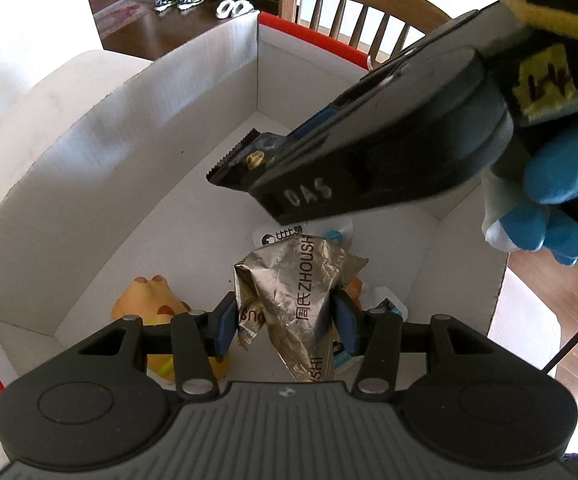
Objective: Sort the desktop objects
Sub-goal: 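Lower the silver bag with the left gripper while the right lowers the black pack into the box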
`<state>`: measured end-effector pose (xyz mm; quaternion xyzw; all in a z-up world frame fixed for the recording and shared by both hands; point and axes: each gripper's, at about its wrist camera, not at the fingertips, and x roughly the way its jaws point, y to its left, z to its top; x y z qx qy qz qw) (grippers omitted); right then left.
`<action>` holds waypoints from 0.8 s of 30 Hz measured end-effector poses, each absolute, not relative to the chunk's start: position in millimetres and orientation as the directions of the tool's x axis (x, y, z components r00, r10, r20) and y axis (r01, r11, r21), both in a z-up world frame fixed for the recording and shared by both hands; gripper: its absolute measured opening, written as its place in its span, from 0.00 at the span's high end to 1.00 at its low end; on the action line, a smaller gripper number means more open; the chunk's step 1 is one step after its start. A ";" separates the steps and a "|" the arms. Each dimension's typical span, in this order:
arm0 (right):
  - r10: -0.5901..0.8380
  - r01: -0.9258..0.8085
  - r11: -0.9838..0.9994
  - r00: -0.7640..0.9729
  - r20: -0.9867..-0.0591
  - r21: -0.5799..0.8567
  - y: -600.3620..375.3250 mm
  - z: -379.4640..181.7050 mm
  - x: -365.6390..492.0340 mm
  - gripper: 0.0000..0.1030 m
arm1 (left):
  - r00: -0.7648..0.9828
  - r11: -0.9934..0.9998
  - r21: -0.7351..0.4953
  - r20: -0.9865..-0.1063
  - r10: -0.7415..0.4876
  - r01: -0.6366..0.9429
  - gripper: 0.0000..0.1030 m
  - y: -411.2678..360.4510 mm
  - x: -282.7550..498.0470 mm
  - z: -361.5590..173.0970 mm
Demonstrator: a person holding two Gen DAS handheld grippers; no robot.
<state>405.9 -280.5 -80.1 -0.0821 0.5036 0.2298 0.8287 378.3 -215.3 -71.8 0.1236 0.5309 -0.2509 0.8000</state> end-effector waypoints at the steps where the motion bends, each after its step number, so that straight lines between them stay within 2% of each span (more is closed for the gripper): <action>1: 0.290 -0.467 0.880 0.383 -0.877 0.087 -278.9 -82.1 405.8 0.67 | 0.309 0.845 -0.069 -0.912 -0.269 0.531 0.52 -215.4 378.9 -71.8; 19: 0.261 -0.445 0.892 0.360 -0.896 0.081 -275.7 -91.7 411.3 0.65 | 0.289 0.858 -0.106 -0.915 -0.282 0.503 0.50 -202.1 374.4 -69.9; 21: 0.260 -0.444 0.892 0.361 -0.896 0.080 -276.8 -91.0 411.0 0.65 | 0.294 0.858 -0.102 -0.914 -0.281 0.504 0.49 -203.0 372.2 -67.8; 23: 0.260 -0.439 0.895 0.364 -0.894 0.082 -278.2 -89.6 410.6 0.63 | 0.292 0.859 -0.111 -0.912 -0.287 0.500 0.41 -202.1 369.7 -65.4; 24: 0.262 -0.436 0.896 0.364 -0.894 0.085 -279.2 -88.8 410.3 0.63 | 0.297 0.861 -0.108 -0.911 -0.286 0.497 0.41 -201.4 368.3 -64.6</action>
